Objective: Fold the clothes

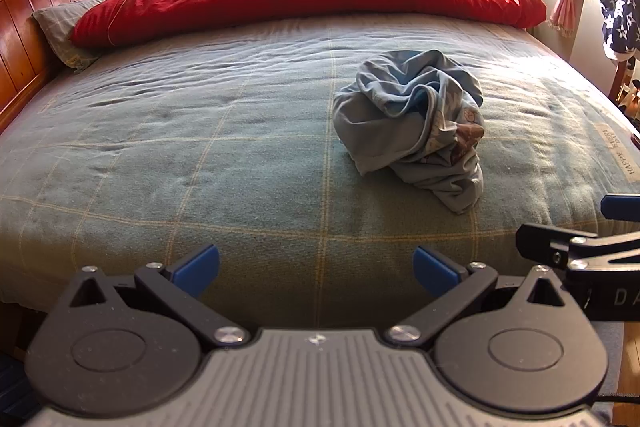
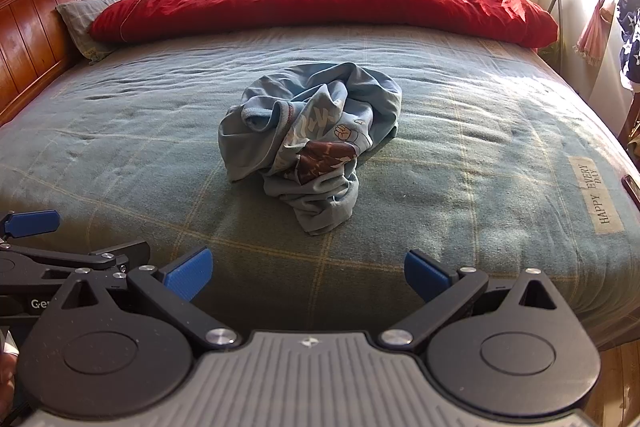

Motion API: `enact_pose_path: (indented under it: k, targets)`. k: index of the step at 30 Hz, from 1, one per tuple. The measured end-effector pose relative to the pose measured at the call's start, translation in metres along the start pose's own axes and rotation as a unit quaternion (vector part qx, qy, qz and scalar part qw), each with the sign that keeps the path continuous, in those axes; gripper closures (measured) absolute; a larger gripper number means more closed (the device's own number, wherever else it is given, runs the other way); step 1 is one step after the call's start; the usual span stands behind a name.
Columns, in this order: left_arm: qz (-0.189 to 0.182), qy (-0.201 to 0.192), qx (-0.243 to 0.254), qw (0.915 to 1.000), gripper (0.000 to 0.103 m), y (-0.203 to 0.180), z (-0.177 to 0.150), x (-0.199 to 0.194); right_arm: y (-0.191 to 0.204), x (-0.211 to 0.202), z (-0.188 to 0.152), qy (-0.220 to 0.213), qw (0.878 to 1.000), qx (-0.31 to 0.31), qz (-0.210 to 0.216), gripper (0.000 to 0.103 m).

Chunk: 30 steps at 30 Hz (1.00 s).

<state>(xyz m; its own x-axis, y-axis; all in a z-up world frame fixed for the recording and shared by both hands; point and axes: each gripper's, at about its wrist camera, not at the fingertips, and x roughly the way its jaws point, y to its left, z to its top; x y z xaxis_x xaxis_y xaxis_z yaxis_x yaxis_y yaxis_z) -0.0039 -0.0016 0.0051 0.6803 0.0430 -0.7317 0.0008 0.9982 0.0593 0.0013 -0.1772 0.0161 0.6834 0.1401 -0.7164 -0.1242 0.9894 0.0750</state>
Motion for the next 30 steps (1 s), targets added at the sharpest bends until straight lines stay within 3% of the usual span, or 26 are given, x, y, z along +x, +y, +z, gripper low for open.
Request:
enact_pose_path:
  k: [30]
  targets:
    - [0.008,0.01,0.002,0.9999,0.001,-0.003,0.006,0.011,-0.002,0.011,0.004,0.011,1.0,0.004,0.001,0.0]
